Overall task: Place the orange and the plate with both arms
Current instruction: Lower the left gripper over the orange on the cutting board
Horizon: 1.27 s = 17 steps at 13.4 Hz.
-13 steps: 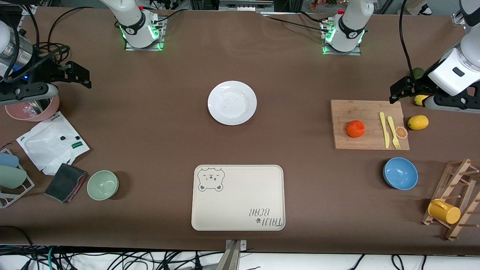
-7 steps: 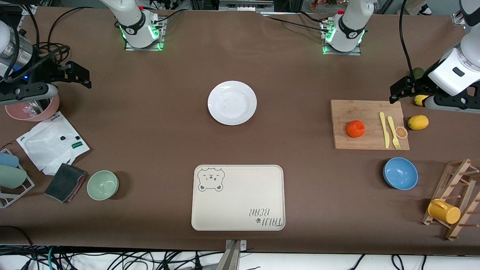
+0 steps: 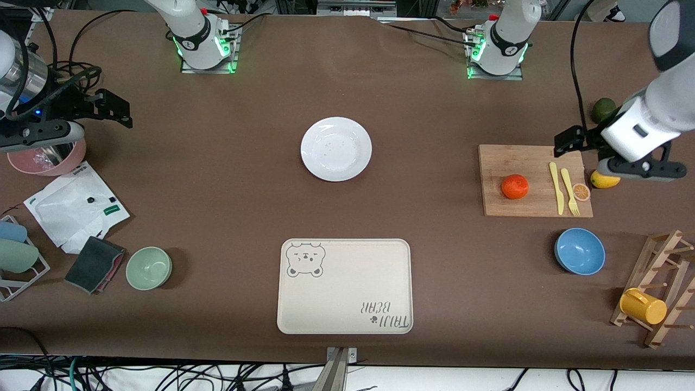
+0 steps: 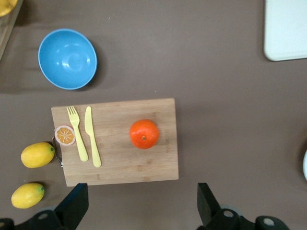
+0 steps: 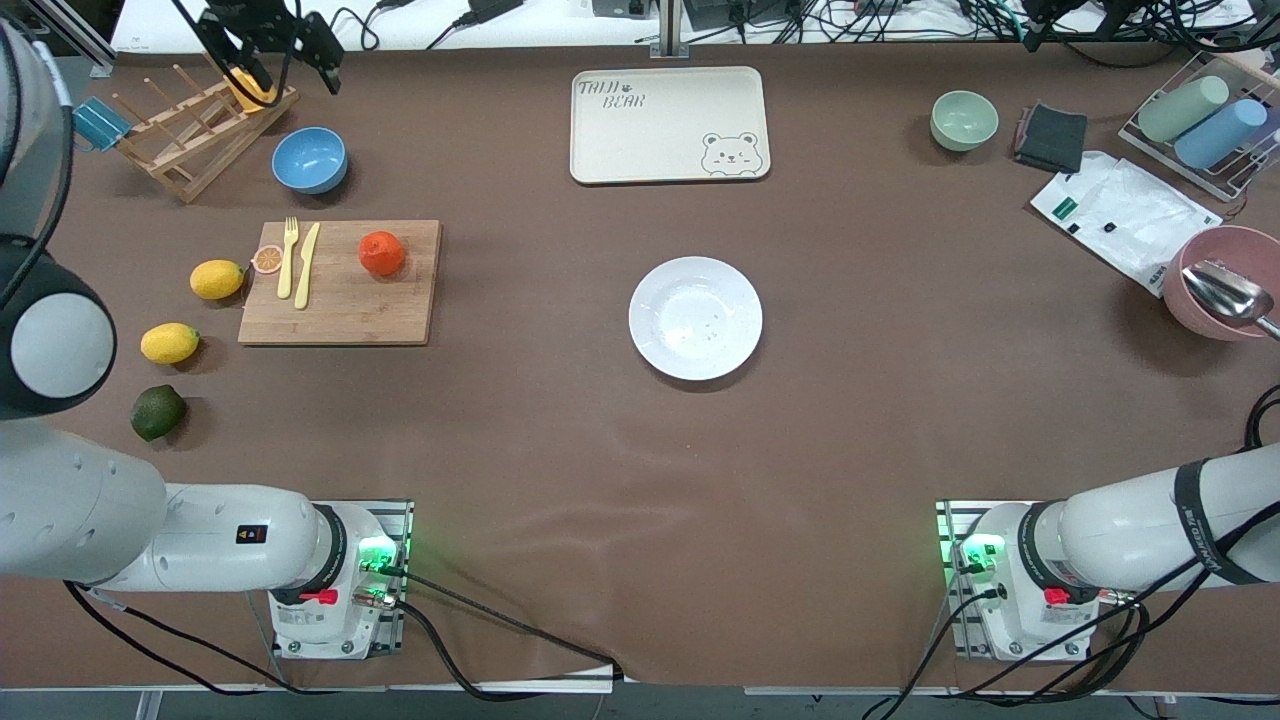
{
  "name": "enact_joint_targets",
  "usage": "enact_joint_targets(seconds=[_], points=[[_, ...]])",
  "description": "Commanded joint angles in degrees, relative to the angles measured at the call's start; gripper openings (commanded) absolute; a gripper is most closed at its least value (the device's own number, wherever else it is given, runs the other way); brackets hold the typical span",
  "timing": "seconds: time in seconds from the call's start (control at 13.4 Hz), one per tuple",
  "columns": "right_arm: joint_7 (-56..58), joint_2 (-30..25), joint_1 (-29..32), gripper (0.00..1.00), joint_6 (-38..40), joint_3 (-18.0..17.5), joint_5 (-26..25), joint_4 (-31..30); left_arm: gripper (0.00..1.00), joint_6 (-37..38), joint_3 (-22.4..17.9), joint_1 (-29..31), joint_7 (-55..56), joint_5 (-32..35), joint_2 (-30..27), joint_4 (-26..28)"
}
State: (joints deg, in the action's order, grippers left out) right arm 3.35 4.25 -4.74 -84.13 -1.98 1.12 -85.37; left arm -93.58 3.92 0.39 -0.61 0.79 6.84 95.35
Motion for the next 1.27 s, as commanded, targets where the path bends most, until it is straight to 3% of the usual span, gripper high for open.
enact_joint_targets(seconds=[0.0,0.82,1.19], points=[[-0.5,0.1,-0.1,1.00,0.4,0.0,0.6,0.3,1.00,-0.8,-0.1,-0.7,-1.1,2.6,3.8,0.3],[-0.5,0.0,-0.1,1.00,0.2,0.1,0.6,-0.1,1.00,-37.7,-0.2,0.0,-1.0,4.0,5.2,29.6],[-0.5,0.0,-0.1,1.00,0.2,0.1,0.6,-0.1,1.00,-44.0,-0.2,0.0,-1.1,4.0,8.7,32.1]])
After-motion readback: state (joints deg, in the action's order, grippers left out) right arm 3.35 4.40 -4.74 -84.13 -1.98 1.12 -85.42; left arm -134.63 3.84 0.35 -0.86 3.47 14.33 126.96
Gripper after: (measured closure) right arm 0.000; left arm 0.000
